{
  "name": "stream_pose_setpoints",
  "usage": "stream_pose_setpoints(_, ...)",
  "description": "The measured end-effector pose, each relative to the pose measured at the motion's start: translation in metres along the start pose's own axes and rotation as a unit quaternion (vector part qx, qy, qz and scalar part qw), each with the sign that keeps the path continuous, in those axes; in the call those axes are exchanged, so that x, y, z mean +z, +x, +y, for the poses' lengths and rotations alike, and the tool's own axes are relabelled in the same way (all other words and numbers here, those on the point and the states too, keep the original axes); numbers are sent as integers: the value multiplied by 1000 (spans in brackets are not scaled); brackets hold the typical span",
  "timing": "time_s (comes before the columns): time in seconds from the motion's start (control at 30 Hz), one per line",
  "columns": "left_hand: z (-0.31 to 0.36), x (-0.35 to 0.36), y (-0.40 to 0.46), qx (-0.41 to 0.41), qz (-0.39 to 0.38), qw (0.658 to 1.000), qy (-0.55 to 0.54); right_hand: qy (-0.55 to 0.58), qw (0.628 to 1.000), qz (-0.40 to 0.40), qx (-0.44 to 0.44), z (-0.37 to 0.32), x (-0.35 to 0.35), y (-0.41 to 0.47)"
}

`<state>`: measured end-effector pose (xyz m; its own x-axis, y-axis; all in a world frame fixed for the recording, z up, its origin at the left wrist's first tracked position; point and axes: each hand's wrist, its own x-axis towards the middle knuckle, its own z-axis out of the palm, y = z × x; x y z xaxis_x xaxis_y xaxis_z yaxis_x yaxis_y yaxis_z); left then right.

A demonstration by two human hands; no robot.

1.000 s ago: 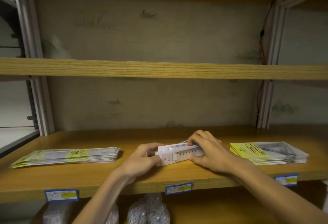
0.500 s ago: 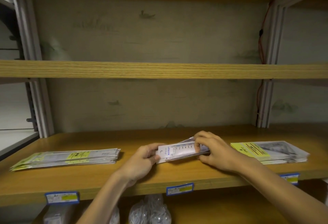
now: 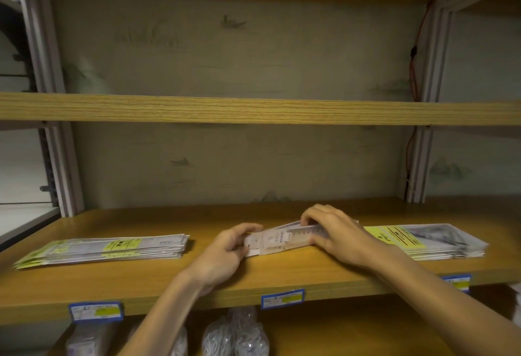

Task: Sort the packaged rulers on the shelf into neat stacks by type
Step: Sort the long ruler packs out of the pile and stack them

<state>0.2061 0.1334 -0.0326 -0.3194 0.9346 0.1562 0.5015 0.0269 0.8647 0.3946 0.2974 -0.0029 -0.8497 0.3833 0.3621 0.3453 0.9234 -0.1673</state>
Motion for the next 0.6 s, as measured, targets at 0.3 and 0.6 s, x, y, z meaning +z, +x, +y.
stream_pose_setpoints(0.3, -3, 2, 3, 17, 26, 999, 32, -18, 997, -76, 6, -2, -14, 10)
stream_pose_setpoints(0.6, -8, 1, 6, 23, 52, 997, 50, -35, 992, -121, 17, -2, -23, 12)
